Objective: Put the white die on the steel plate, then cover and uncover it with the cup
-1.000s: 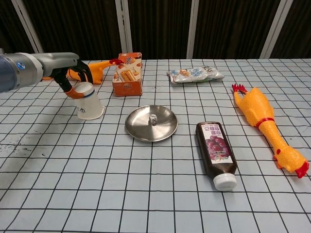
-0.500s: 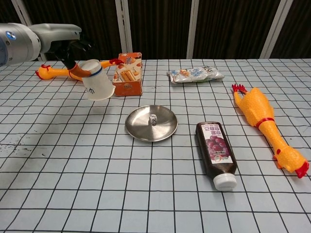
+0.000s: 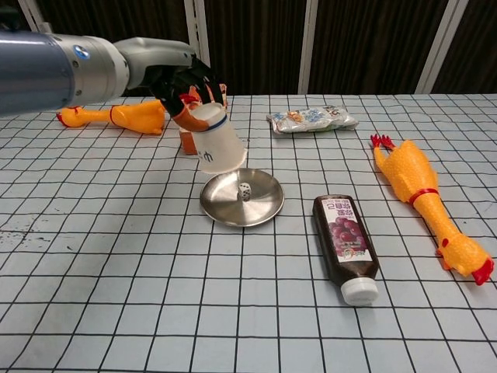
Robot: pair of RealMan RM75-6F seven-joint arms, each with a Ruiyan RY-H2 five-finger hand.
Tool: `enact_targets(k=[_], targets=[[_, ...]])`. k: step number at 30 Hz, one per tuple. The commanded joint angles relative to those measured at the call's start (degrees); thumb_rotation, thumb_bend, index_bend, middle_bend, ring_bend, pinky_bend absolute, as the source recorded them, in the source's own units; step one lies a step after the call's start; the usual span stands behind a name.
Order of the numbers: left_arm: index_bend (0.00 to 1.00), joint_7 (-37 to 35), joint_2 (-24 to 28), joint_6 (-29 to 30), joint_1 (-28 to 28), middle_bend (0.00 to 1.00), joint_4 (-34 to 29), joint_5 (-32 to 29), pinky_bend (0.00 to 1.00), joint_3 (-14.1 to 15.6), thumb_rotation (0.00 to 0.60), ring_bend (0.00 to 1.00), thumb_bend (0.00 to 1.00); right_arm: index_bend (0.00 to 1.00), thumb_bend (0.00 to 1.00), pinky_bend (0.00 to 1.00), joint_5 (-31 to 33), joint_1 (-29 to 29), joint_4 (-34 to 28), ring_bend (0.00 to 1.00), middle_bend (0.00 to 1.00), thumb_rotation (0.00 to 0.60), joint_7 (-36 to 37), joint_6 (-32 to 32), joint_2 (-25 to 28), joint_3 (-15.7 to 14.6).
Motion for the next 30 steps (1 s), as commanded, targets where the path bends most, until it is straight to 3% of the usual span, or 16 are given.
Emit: enact_targets(k=[1, 2, 4, 7, 20, 30], targets=[[0.36, 2.12, -3.25, 0.24, -2.51, 0.34, 2.23, -1.98, 0.0, 0.22, 0.6, 0.02, 0.56, 0.12, 0.21, 0.0, -4.75, 1.27, 5.82, 0.07, 0.09, 0.6, 5.63, 1.45, -3.06, 0.57], [0.36, 2.87, -4.29, 0.34, -3.26, 0.34, 3.08, -2.69, 0.0, 0.37, 0.6, 0.02, 0.56, 0.12, 0.21, 0.0, -3.23, 3.22, 4.94, 0.07, 0.09, 0.6, 4.36, 0.06, -1.85, 2.79], [0.36, 4.21, -6.17, 0.71, -4.56, 0.34, 4.78, -3.86, 0.0, 0.61, 0.6, 0.02, 0.56, 0.12, 0.21, 0.0, -0.18, 4.81, 3.38, 0.07, 0.09, 0.6, 2.98, -3.16, -0.05, 4.21], [0.36, 5.28, -7.54, 0.94, -5.49, 0.34, 6.05, -4.81, 0.0, 0.83, 0.6, 0.02, 0.56, 0.12, 0.21, 0.0, 1.41, 5.6, 2.82, 0.07, 0.09, 0.6, 2.19, -4.99, 0.81, 4.68], [0.37, 9.01, -12.16, 2.38, -8.45, 0.34, 11.52, -8.2, 0.0, 1.05, 0.6, 0.02, 0.56, 0.12, 0.21, 0.0, 3.72, 5.32, 0.76, 0.07, 0.09, 0.6, 0.83, -5.96, 2.51, 4.24], [0.37, 8.41, -13.57, 1.47, -8.46, 0.34, 13.96, -7.79, 0.0, 1.21, 0.6, 0.02, 0.56, 0.12, 0.21, 0.0, -0.26, 4.56, 2.43, 0.07, 0.09, 0.6, 2.4, -1.55, 1.77, 4.2]])
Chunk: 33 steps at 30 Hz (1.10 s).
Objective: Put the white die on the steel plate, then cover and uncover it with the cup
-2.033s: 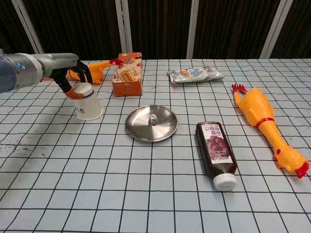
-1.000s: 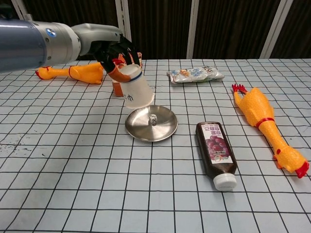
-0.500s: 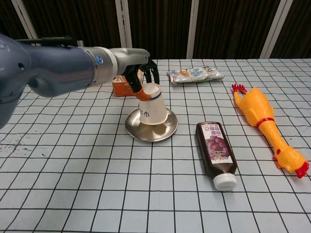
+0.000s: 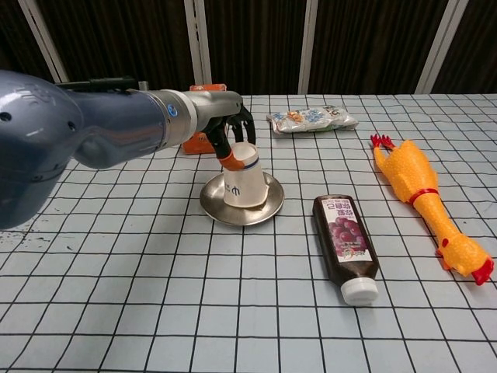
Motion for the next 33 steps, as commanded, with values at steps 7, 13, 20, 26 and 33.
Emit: enact_targets(k=[7, 13, 20, 26, 33], targets=[[0.37, -0.64, -0.42, -0.13, 0.29, 0.34, 0.36, 0.93, 0.0, -0.02, 0.6, 0.02, 0.56, 0.12, 0.21, 0.0, -2.09, -0.57, 1.16, 0.07, 0.09, 0.6, 1.13, 1.65, -0.43, -0.67], [0.37, -1.86, -1.45, -1.68, 0.4, 0.34, 1.11, 1.98, 0.0, 0.07, 0.6, 0.02, 0.56, 0.12, 0.21, 0.0, -2.31, -0.84, 0.89, 0.07, 0.09, 0.6, 1.61, 1.86, -0.18, -0.93], [0.38, -2.52, -2.31, -4.14, 0.14, 0.34, 1.31, 1.78, 0.0, 0.15, 0.6, 0.02, 0.56, 0.12, 0.21, 0.0, -2.3, -1.1, 0.57, 0.07, 0.09, 0.6, 1.93, 1.85, 0.23, -1.19], [0.38, -4.11, -1.22, -7.29, 0.06, 0.35, -1.0, 0.48, 0.0, -0.76, 0.6, 0.02, 0.56, 0.12, 0.21, 0.0, -2.34, -1.37, 0.22, 0.07, 0.09, 0.6, 1.96, 2.16, 0.53, -1.37], [0.38, -5.98, 0.89, -9.75, -0.04, 0.35, -3.77, -1.48, 0.0, -1.3, 0.6, 0.02, 0.56, 0.12, 0.21, 0.0, -2.46, -1.47, -0.43, 0.07, 0.09, 0.6, 1.51, 2.3, 0.74, -1.6]])
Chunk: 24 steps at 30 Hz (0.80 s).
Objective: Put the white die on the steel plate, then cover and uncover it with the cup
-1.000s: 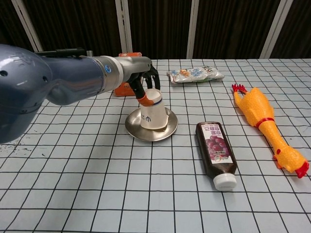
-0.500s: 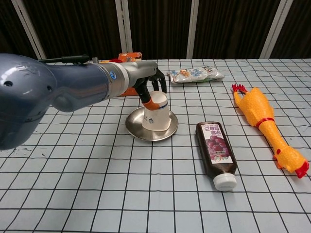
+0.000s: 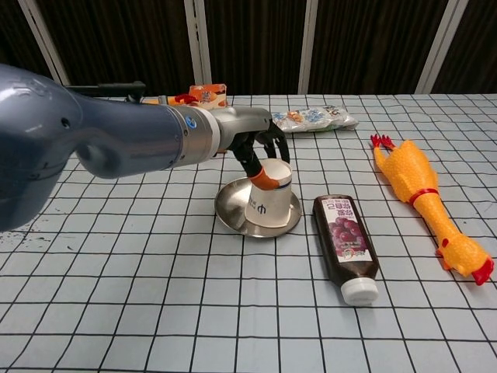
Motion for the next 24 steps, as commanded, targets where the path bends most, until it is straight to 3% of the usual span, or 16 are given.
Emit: enact_targets(k=[1, 8, 24], targets=[[0.38, -0.87, 0.94, -0.9, -0.1, 0.35, -1.21, -1.22, 0.0, -0.24, 0.6, 0.02, 0.56, 0.12, 0.21, 0.0, -0.02, -0.1, -0.17, 0.07, 0.09, 0.6, -0.04, 0.05, 0.07, -0.13], [0.38, -0.08, 2.0, 0.81, -0.92, 0.35, -1.41, -1.7, 0.0, 1.27, 0.6, 0.02, 0.56, 0.12, 0.21, 0.0, -0.06, -0.32, -0.68, 0.07, 0.09, 0.6, -0.09, 0.32, 0.28, -0.28], [0.38, 2.73, -0.54, 6.52, -0.59, 0.35, 3.38, 6.61, 0.0, 6.21, 0.6, 0.02, 0.56, 0.12, 0.21, 0.0, -0.03, -0.48, -1.44, 0.07, 0.09, 0.6, -0.01, -0.37, 0.83, -0.94]])
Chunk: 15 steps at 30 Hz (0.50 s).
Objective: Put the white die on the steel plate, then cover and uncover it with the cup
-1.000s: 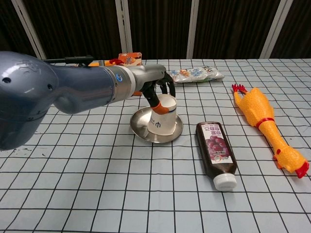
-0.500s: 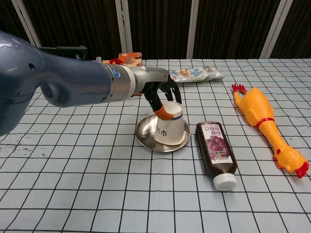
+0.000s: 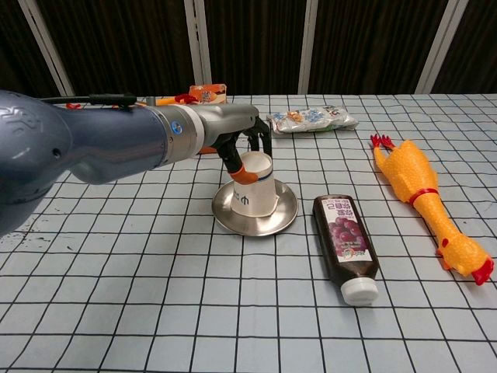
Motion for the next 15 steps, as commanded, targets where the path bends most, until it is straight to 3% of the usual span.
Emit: enact_targets(k=[1, 15], targets=[[0.38, -0.14, -0.48, 0.42, 0.31, 0.35, 0.44, 1.22, 0.0, 0.23, 0.6, 0.02, 0.56, 0.12, 0.21, 0.0, 0.05, -0.08, -0.21, 0.07, 0.09, 0.6, -0.16, 0.03, 0.06, -0.11], [0.39, -9.62, 1.31, -9.36, 2.4, 0.35, -2.59, 1.17, 0.0, -3.37, 0.6, 0.02, 0.57, 0.12, 0.21, 0.0, 0.59, -0.39, -1.08, 0.07, 0.09, 0.6, -0.53, 0.05, 0.54, -0.29]])
